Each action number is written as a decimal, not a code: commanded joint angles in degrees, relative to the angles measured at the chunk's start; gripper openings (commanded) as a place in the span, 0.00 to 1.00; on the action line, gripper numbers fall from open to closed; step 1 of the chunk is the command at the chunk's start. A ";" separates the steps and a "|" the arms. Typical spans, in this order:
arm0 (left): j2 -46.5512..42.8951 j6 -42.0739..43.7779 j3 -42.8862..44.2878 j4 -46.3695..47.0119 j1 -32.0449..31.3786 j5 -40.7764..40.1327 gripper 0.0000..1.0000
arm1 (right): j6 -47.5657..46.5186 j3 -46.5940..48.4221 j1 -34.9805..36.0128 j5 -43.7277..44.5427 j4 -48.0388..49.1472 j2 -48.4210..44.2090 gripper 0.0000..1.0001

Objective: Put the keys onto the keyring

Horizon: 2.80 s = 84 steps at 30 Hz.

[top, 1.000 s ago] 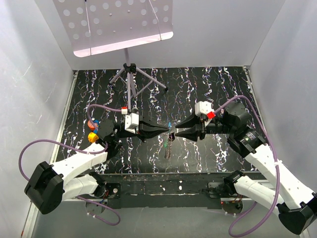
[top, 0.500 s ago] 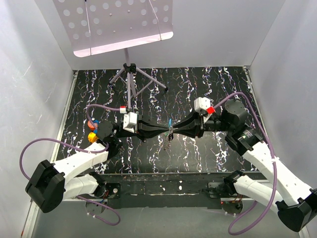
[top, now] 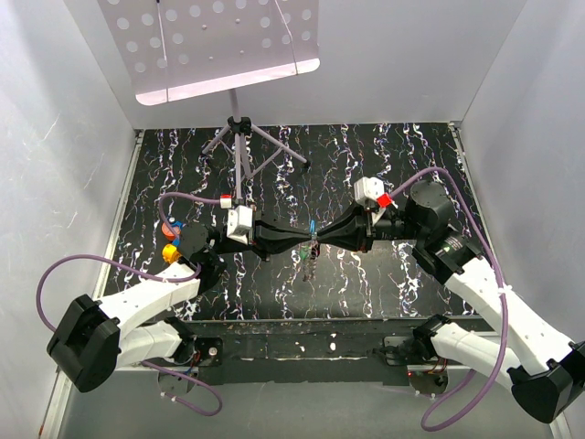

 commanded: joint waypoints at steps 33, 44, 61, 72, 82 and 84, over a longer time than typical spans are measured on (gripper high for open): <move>-3.39 1.75 0.86 -4.44 -0.33 -5.86 0.00 | -2.36 4.83 0.91 0.95 -1.34 0.44 0.26; -3.56 0.61 0.25 -3.38 -0.33 -6.04 0.00 | -2.36 4.22 0.99 3.85 -1.34 0.88 0.24; -3.39 -1.06 -0.02 -2.15 -0.33 -7.18 0.00 | -3.23 4.04 1.70 3.76 -2.84 1.76 0.13; -2.25 -3.87 -0.19 -2.32 -0.33 -5.86 0.00 | -1.74 6.32 1.52 5.34 -4.49 2.46 0.01; -9.53 -3.09 3.48 -25.30 1.33 -5.51 0.56 | -15.63 12.73 0.11 3.85 -22.88 3.34 0.01; -10.50 -1.34 6.99 -35.06 2.56 -4.11 0.63 | -25.79 15.28 0.11 3.50 -37.61 4.39 0.01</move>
